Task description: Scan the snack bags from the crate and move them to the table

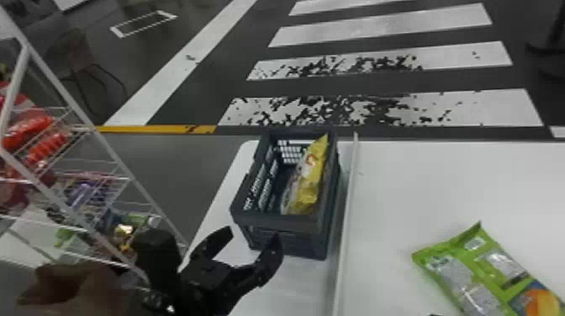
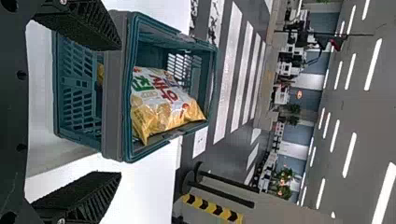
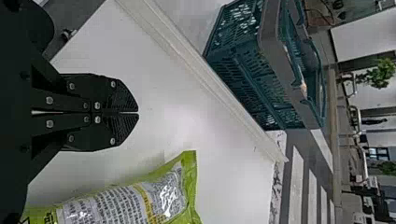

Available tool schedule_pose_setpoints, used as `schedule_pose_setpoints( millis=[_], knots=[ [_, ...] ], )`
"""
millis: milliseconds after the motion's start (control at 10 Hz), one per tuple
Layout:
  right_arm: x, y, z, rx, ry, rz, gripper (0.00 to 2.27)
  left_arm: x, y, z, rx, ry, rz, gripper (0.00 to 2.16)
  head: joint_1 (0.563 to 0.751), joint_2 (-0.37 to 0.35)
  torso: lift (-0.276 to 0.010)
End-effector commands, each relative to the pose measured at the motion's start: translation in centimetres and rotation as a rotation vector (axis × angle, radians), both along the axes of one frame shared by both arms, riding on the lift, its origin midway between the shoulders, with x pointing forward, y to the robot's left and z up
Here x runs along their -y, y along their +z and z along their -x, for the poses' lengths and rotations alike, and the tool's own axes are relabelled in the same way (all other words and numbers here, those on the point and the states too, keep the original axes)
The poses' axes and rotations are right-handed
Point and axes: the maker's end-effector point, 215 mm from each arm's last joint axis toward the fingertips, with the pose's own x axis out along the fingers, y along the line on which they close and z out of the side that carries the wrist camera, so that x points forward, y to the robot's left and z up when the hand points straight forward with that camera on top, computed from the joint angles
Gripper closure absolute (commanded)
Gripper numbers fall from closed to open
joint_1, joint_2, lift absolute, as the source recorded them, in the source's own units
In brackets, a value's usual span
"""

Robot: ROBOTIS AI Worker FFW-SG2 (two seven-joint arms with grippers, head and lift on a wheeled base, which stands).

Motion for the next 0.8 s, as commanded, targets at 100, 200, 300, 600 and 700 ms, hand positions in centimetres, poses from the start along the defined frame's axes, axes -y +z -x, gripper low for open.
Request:
schedule_pose_setpoints(
  millis=[100,200,300,600,700],
  knots=[
    [-2.7,-1.3,-1.1,-0.002,0.018,0.079,2.25,0.5,-0.4,0.3,-0.007,-0.01,0.01,0.03,0.695,0.35,-0.095],
    [-3.0,-1.4,-1.9,0.018,0.005,0.105,2.24,0.6,-0.6,0.4,-0.011,-0.011,0.012,0.03,0.695,0.35,-0.095],
    [-3.3,-1.2,-2.8,0.034,-0.009,0.113,2.25,0.5,-0.8,0.4,-0.013,-0.012,0.015,0.03,0.695,0.35,-0.095],
    [-2.6,-1.2,-5.6,0.06,-0.039,0.166,2.24,0.3,-1.7,0.6,-0.017,-0.013,0.024,0.03,0.695,0.35,-0.095],
    [-2.2,-1.8,-6.1,0.055,-0.05,0.188,2.24,0.2,-1.6,0.5,-0.009,-0.01,0.026,0.03,0.695,0.35,-0.095]
  ],
)
